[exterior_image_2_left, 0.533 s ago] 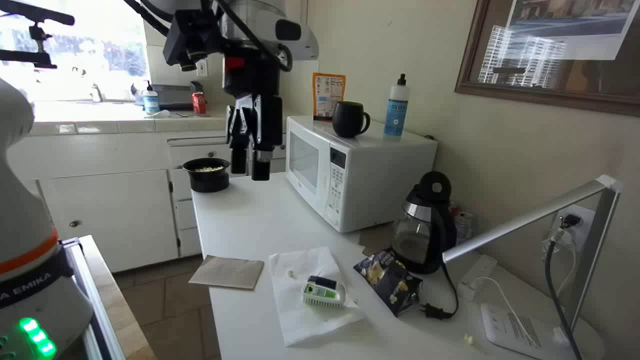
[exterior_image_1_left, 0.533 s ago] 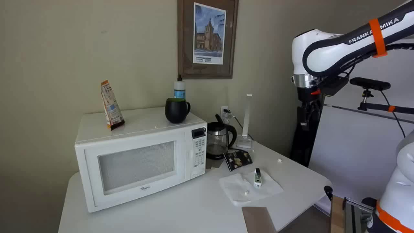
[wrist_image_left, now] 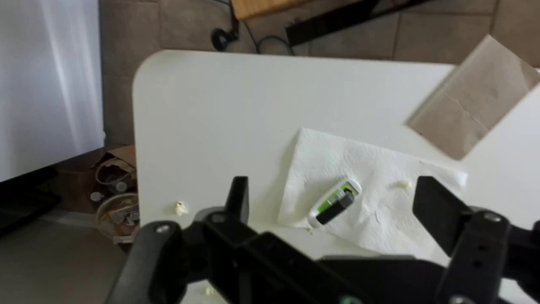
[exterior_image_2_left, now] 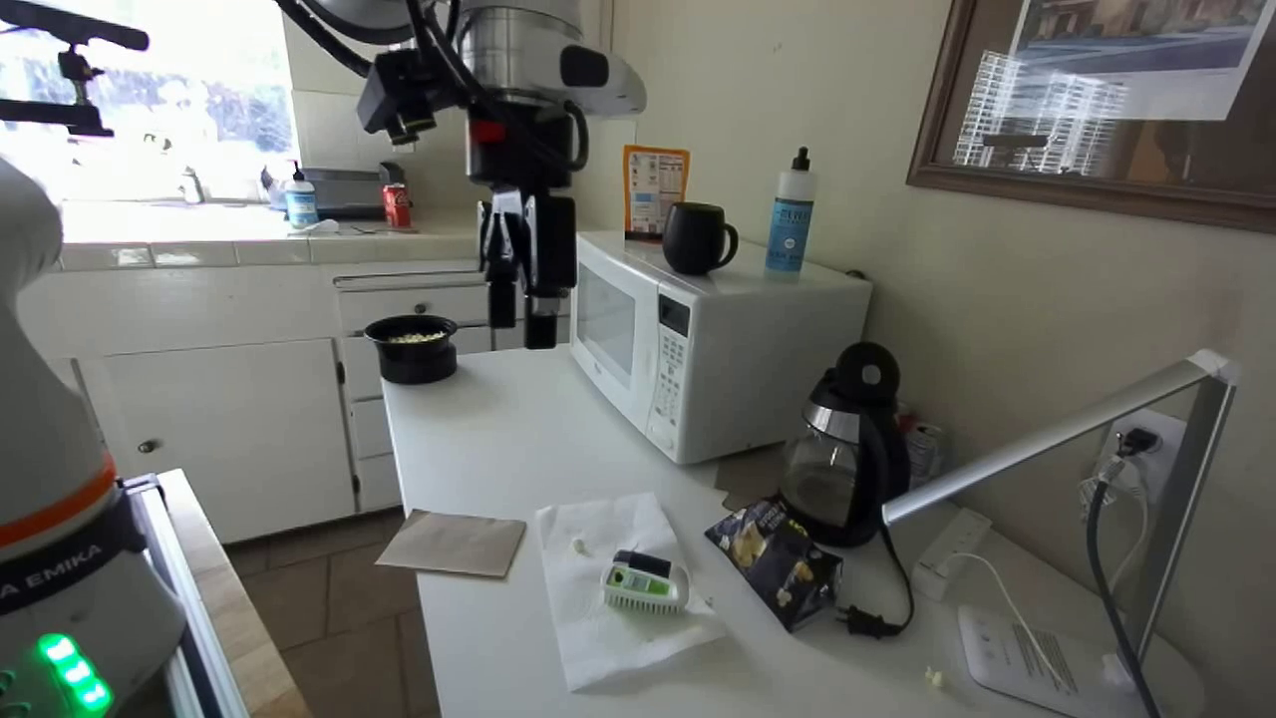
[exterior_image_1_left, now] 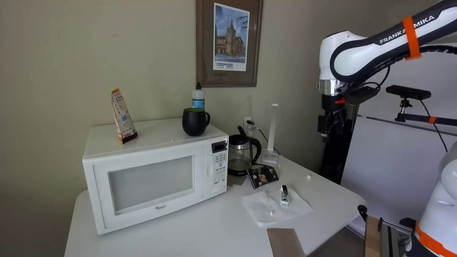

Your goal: Close the lid on the kettle.

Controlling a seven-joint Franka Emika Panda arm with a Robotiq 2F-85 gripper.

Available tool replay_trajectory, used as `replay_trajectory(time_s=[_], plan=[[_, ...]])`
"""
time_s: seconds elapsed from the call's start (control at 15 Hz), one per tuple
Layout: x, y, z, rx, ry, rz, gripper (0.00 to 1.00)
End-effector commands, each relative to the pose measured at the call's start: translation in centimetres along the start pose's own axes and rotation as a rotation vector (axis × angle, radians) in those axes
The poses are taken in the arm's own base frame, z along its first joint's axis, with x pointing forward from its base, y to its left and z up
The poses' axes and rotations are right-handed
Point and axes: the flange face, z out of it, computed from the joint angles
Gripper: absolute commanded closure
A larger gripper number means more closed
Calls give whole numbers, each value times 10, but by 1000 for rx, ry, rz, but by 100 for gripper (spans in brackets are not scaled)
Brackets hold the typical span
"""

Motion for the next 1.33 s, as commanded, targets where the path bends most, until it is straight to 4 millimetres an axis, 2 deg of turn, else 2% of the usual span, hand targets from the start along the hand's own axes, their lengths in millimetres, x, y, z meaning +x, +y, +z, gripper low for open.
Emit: replay_trajectory(time_s=[0.0, 0.13, 0.47, 0.53, 0.6, 0.73, 1.0, 1.2, 1.27], plan=[[60, -18, 3, 153, 69, 120, 0], [97, -16, 2, 223, 135, 188, 0], [185, 19, 8, 299, 253, 361, 0], [200, 27, 8, 304, 284, 400, 9], [217, 30, 11, 319, 300, 442, 27], [250, 36, 15, 323, 364, 513, 44], [305, 38, 20, 325, 470, 673, 74], [333, 32, 28, 326, 519, 772, 96], [341, 29, 32, 327, 540, 810, 99]])
